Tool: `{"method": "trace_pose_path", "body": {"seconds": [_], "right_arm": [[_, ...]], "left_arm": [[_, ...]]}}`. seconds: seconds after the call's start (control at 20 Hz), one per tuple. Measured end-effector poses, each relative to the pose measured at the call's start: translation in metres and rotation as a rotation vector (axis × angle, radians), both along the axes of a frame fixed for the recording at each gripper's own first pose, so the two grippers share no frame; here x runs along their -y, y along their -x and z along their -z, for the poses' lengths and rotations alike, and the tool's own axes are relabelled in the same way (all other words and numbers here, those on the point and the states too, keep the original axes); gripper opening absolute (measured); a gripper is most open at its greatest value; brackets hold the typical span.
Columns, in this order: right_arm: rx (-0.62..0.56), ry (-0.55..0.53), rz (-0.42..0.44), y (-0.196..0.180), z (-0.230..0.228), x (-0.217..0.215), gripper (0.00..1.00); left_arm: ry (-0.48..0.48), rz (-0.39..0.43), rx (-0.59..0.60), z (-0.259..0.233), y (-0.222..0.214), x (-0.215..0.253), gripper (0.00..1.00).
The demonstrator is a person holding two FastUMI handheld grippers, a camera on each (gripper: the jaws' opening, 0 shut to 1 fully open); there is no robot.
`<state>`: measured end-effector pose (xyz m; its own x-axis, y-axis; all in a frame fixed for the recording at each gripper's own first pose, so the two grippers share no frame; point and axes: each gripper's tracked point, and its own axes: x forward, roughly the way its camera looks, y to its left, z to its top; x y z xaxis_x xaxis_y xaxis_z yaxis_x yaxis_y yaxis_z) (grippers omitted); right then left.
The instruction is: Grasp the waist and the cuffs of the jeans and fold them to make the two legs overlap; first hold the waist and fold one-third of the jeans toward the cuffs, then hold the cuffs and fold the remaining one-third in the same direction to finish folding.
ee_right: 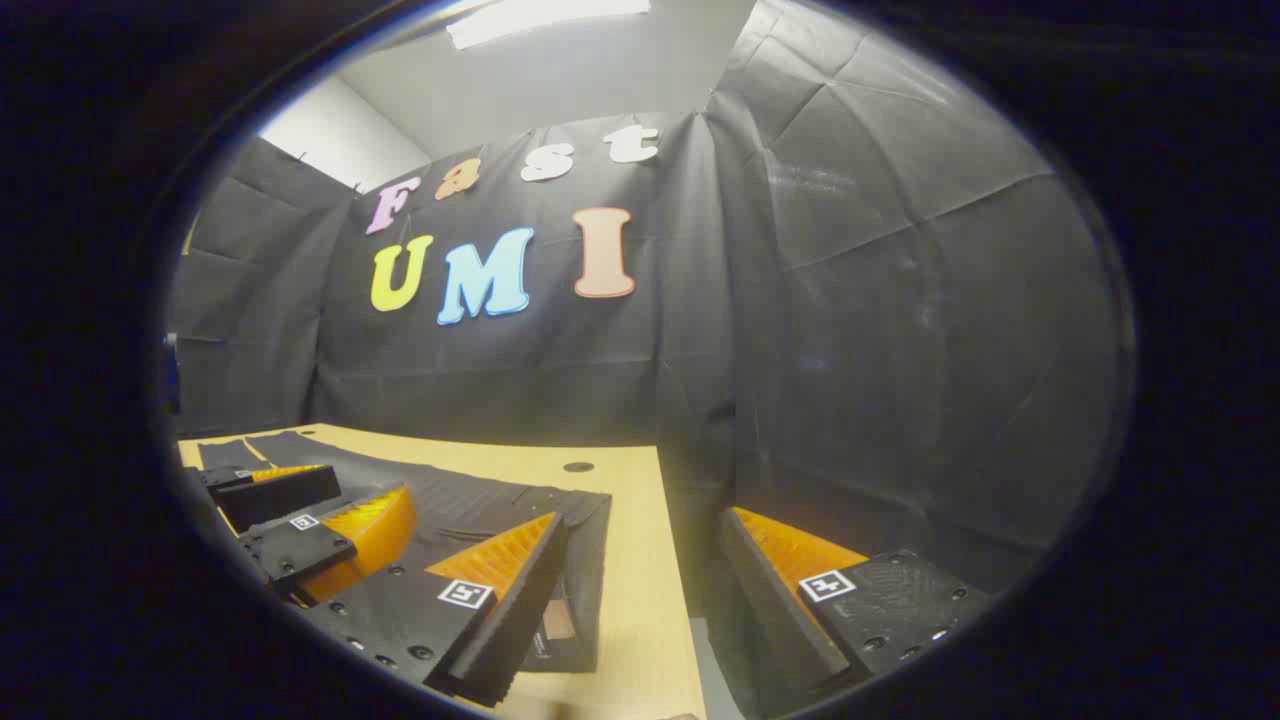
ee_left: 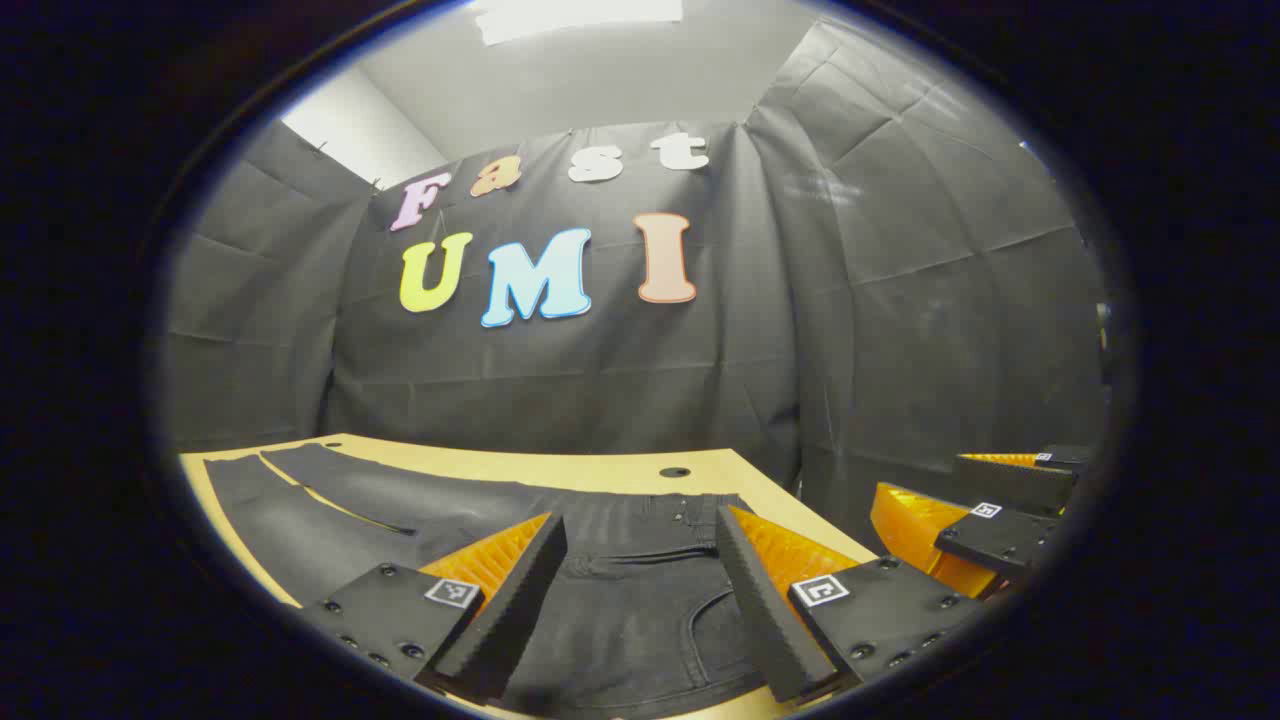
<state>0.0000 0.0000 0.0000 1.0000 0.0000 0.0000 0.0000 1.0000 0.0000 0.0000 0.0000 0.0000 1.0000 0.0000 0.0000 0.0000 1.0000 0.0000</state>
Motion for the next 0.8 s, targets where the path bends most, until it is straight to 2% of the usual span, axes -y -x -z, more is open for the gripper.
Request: {"method": "trace_pose_path", "body": {"seconds": [0.05, 0.1, 0.15, 0.2, 0.25, 0.35, 0.4, 0.45, 0.55, 0.7, 0.8], "right_arm": [[-0.005, 0.002, 0.004, -0.001, 0.001, -0.001, 0.94], [-0.015, 0.002, 0.007, -0.006, 0.003, -0.001, 0.94], [-0.025, 0.000, 0.011, -0.014, 0.004, -0.001, 0.95], [-0.025, 0.000, 0.017, -0.024, 0.002, -0.002, 0.95], [-0.007, 0.002, 0.034, -0.044, -0.007, -0.001, 0.95], [0.103, 0.025, 0.101, -0.057, -0.046, 0.019, 0.92], [0.148, 0.086, 0.138, -0.054, -0.066, 0.030, 0.94], [0.176, 0.145, 0.167, -0.046, -0.082, 0.040, 0.93], [0.159, 0.222, 0.215, -0.020, -0.100, 0.051, 0.93], [0.107, 0.263, 0.270, 0.035, -0.115, 0.042, 0.93], [0.065, 0.268, 0.303, 0.066, -0.119, 0.018, 0.93]], "left_arm": [[-0.005, 0.003, -0.027, 0.006, -0.001, 0.001, 0.94], [-0.014, 0.002, -0.061, 0.011, -0.001, 0.001, 0.97], [-0.027, -0.003, -0.056, 0.007, 0.001, 0.000, 0.94], [-0.040, -0.011, -0.032, 0.000, -0.002, -0.003, 0.98], [-0.052, -0.023, -0.008, -0.009, 0.000, -0.005, 0.94], [-0.030, -0.025, 0.049, -0.021, 0.005, -0.008, 1.00], [0.000, -0.014, 0.065, -0.027, 0.007, -0.004, 0.98], [0.030, 0.002, 0.074, -0.038, 0.015, -0.006, 0.95], [0.058, 0.015, 0.097, -0.068, 0.025, -0.017, 0.97], [0.063, 0.056, 0.141, -0.130, 0.071, -0.082, 0.97], [0.067, 0.082, 0.125, -0.146, 0.096, -0.141, 0.97]]}}
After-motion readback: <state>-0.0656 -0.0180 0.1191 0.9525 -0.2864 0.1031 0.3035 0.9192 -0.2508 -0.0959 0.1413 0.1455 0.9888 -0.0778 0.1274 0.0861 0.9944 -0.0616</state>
